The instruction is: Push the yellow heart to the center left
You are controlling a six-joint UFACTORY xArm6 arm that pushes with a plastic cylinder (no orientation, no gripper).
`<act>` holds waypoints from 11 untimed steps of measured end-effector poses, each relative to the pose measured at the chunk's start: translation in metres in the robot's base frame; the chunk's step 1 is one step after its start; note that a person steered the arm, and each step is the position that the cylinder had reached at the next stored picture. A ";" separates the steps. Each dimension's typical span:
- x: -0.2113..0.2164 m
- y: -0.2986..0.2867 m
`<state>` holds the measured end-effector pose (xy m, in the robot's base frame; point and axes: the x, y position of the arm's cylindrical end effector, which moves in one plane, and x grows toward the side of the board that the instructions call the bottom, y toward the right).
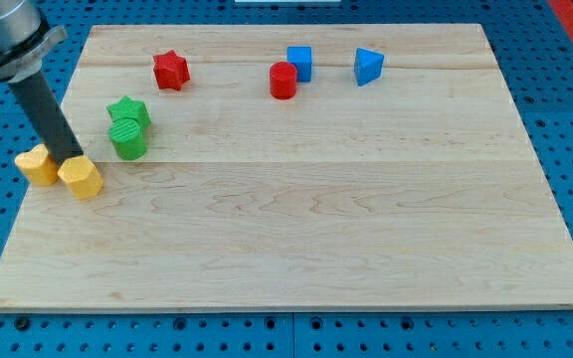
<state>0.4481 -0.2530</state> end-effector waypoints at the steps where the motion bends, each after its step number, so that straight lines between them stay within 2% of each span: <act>1: 0.016 0.003; 2: 0.051 0.006; 3: 0.088 -0.051; 5: 0.081 -0.051; 11: 0.020 -0.052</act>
